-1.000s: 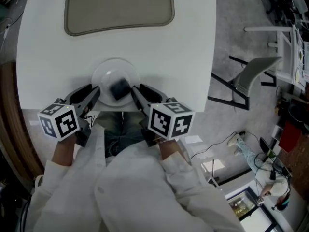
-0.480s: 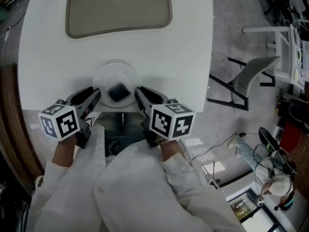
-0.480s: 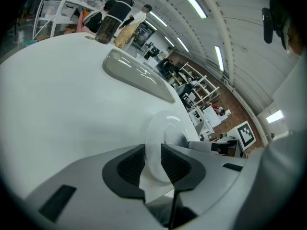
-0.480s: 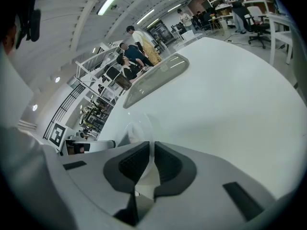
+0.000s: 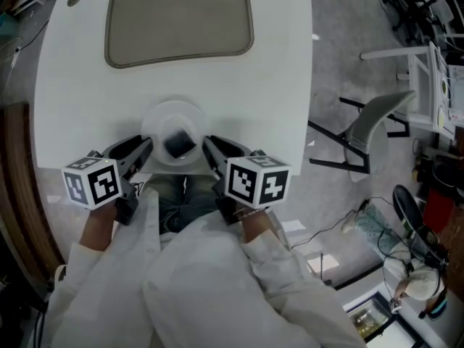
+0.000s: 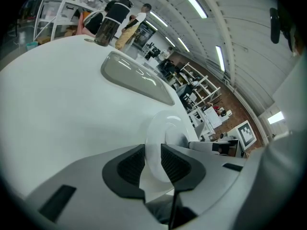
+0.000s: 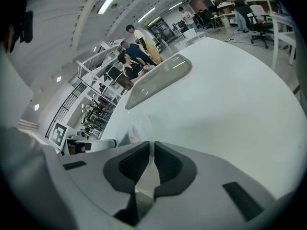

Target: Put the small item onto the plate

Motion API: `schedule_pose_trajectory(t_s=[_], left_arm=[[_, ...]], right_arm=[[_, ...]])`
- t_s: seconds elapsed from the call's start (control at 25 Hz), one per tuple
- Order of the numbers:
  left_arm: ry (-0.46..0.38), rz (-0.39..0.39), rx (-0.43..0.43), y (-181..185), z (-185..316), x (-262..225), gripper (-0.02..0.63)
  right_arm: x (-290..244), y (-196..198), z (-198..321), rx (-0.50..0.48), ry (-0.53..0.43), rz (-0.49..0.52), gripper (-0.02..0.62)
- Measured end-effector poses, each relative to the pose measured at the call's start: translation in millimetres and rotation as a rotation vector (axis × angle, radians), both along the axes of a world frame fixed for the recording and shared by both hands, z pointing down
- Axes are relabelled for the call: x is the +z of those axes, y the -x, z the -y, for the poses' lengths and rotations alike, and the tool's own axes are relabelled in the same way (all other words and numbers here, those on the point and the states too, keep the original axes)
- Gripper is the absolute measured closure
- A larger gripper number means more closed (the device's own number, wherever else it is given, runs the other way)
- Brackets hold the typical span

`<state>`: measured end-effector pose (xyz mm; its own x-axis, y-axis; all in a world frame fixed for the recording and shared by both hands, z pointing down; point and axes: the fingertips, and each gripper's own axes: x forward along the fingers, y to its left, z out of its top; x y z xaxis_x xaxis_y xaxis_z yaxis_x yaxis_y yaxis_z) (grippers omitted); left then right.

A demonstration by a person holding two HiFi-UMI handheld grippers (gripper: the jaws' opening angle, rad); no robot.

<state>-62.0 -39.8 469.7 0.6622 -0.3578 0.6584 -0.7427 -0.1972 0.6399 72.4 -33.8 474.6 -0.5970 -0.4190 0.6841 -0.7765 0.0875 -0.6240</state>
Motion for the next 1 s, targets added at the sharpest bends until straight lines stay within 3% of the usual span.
schedule_pose_trajectory(t_s=[0.24, 0.36, 1.0], left_arm=[[-0.007, 0.018, -0.023, -6, 5, -7, 0.504], [-0.021, 0.034, -0.049, -8, 11, -11, 0.557], [-0.029, 0.040, -0.060, -2, 38, -18, 0.558]], right_arm=[[-7, -7, 6, -0.014, 0.009, 0.024, 0.554], [-11, -13, 11, -0.021, 0.009, 0.037, 0.554], [-16, -7, 39, -0.074, 0.027, 0.031, 0.554]])
